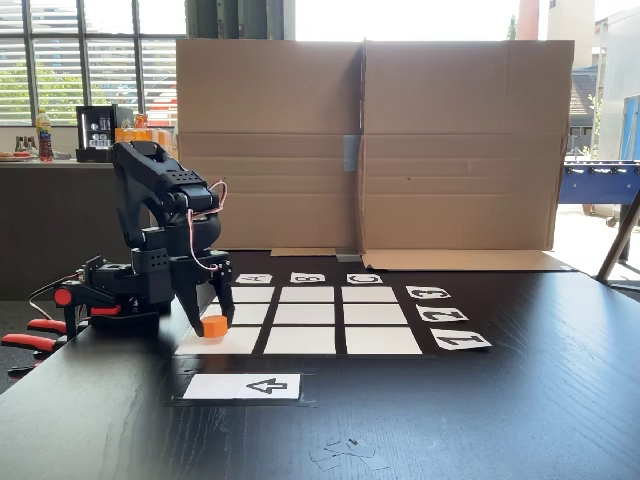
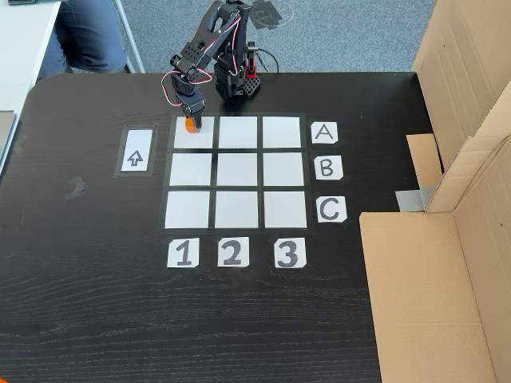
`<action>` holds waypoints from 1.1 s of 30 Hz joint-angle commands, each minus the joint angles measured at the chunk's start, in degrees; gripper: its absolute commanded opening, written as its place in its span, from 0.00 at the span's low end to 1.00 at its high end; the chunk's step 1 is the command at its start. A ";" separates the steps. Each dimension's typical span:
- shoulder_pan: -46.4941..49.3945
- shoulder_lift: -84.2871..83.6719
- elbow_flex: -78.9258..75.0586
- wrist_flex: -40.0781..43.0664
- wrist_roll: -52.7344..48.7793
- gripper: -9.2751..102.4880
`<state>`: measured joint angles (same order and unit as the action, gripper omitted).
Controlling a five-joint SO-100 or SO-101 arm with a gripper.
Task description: Pick up the round, orange token and place it in the grid on square A1.
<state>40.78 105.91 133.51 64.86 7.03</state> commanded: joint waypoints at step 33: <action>-0.18 -2.02 -0.18 -1.58 0.62 0.32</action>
<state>40.52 103.97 133.51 63.63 7.21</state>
